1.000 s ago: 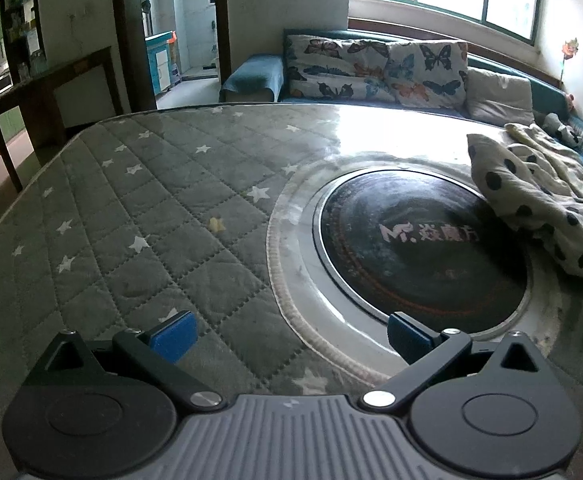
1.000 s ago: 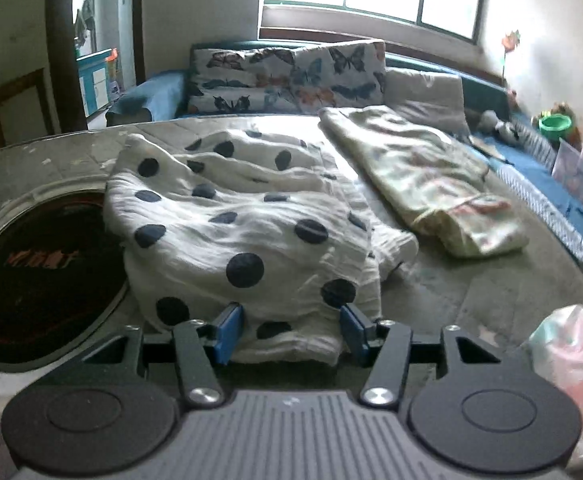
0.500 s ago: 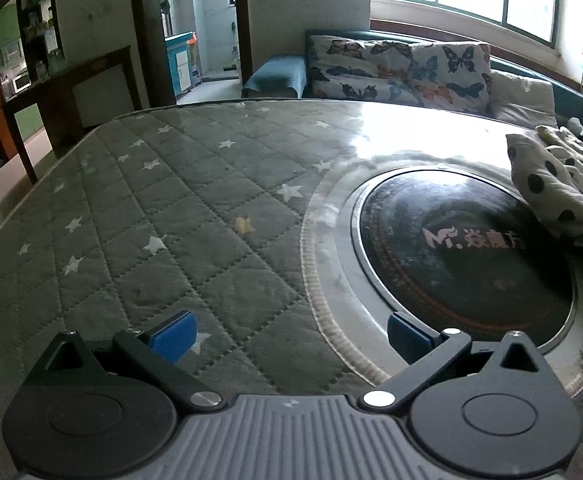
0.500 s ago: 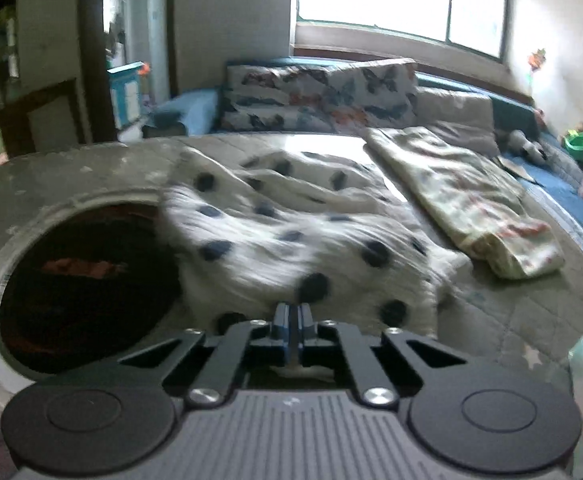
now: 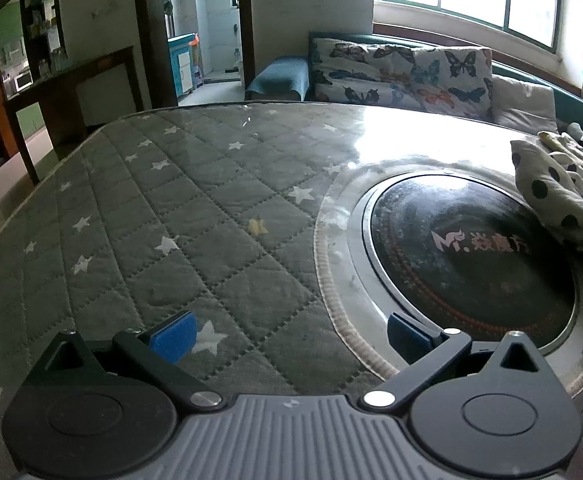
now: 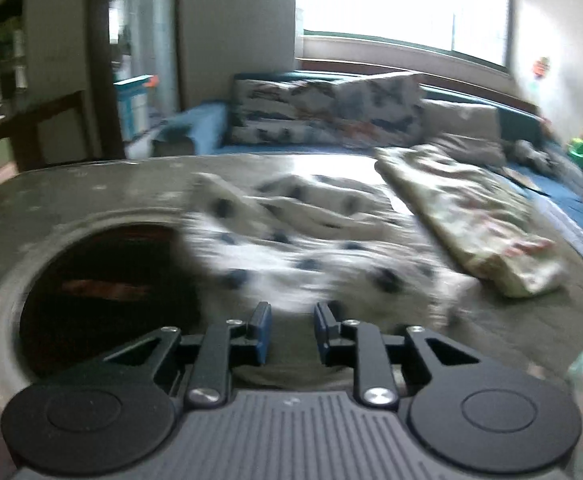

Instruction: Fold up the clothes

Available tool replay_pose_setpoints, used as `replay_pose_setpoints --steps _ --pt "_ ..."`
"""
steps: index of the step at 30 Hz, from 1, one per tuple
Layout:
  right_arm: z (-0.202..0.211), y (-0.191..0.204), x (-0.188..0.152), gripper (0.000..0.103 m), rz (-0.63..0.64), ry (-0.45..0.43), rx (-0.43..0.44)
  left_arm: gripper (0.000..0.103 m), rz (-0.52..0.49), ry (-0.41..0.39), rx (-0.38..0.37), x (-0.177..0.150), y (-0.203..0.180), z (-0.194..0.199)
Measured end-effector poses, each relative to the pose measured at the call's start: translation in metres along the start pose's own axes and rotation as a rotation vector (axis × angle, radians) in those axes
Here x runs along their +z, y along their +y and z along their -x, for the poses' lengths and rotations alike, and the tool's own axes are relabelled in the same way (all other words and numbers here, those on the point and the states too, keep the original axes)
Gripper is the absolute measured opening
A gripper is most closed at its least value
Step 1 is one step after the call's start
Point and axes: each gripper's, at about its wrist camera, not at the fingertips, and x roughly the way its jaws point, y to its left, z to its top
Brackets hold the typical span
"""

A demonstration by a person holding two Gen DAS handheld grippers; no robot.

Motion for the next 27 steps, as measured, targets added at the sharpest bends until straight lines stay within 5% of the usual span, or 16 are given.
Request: replay_pose_setpoints --steps 6,12,13,16,23,27 --pt "-0.015 -0.040 0.000 0.043 -0.084 0.026 -0.099 0.103 0.032 0.012 -0.002 0.001 0.004 -0.005" --pt "-0.036 -0.061 -0.006 0.046 -0.186 0.063 -0.031 0.103 0.009 0.013 -0.001 -0.001 0.000 -0.009" --pt "-0.037 -0.060 -0.006 0.045 -0.188 0.065 -0.019 0.103 0.009 0.014 -0.002 -0.001 0.000 -0.010" --pt "-0.038 -0.059 -0.007 0.019 -0.187 0.058 -0.014 0.103 0.012 0.015 0.000 -0.001 0.001 -0.011" --pt "-0.028 -0.061 -0.004 0.017 -0.211 0.010 0.001 0.103 0.027 0.021 0.003 -0.001 0.006 -0.012" --pt "-0.012 -0.040 0.003 0.017 -0.185 -0.014 0.116 0.103 0.038 0.023 -0.001 -0.002 0.008 -0.012"
